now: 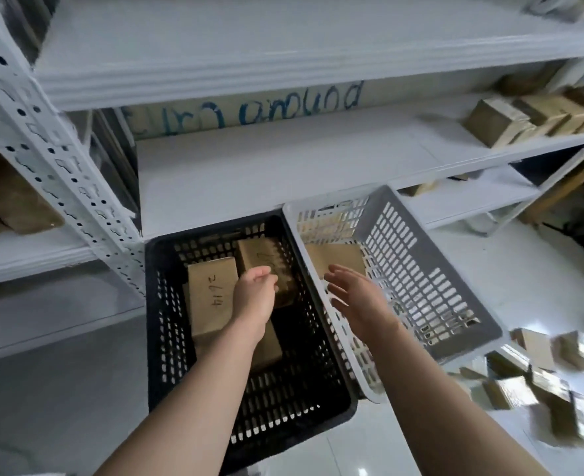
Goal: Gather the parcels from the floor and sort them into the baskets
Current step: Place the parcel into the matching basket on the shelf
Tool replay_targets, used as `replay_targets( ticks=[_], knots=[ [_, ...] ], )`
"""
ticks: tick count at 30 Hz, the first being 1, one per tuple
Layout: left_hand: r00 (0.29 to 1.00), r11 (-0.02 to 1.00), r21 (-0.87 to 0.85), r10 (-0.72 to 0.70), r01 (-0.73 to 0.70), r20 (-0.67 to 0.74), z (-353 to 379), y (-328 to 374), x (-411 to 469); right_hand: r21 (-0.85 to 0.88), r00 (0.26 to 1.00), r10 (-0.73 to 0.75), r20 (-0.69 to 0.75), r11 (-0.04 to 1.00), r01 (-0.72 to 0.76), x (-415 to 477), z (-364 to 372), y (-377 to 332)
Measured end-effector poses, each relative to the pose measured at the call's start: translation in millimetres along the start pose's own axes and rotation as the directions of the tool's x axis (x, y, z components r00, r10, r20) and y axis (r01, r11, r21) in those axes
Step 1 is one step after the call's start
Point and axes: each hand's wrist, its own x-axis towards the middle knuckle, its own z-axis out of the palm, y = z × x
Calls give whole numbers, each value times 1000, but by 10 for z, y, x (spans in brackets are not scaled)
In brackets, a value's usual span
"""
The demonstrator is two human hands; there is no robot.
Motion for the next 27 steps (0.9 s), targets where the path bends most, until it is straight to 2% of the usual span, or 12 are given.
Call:
replay_targets(
  ticks=[6,13,19,27],
  knots=[
    [993,999,8,51,-52,106,989,-29,-831,95,995,-70,-73,992,77,-483,-1265,-6],
    [959,991,73,90,-113,270,2473,-307,-1916,163,975,-103,-197,977,136,-1140,-3050,120],
    [901,991,82,59,-104,430,3640,-549,-2742,239,928,-53,-369,959,150,-1547,-4487,292],
    [826,958,237,-2,-159,564,4995,-839,-3084,331,855,32,-518,929,166,-1662,-5867,411]
  ],
)
